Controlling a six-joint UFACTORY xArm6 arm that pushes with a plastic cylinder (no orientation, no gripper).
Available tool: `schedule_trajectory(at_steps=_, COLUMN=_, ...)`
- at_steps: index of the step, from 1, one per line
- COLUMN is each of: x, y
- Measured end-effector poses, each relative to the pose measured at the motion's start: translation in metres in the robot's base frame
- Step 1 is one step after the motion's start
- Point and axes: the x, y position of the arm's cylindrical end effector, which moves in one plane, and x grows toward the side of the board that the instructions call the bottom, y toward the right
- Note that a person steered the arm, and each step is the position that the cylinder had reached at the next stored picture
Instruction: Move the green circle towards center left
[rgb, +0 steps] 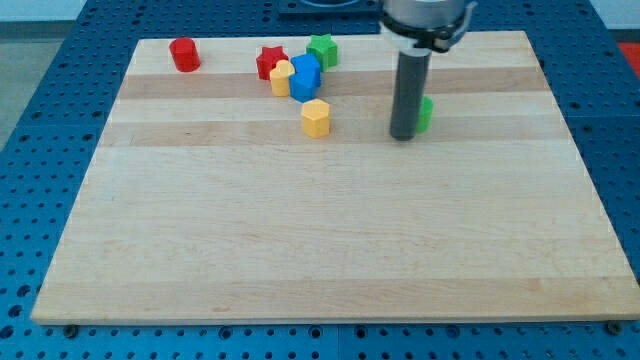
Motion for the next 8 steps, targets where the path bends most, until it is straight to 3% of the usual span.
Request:
schedule_trajectory(at_steps=5, x=-0.093, y=0.052)
schedule_trajectory(at_steps=8, x=-0.117, y=0.084)
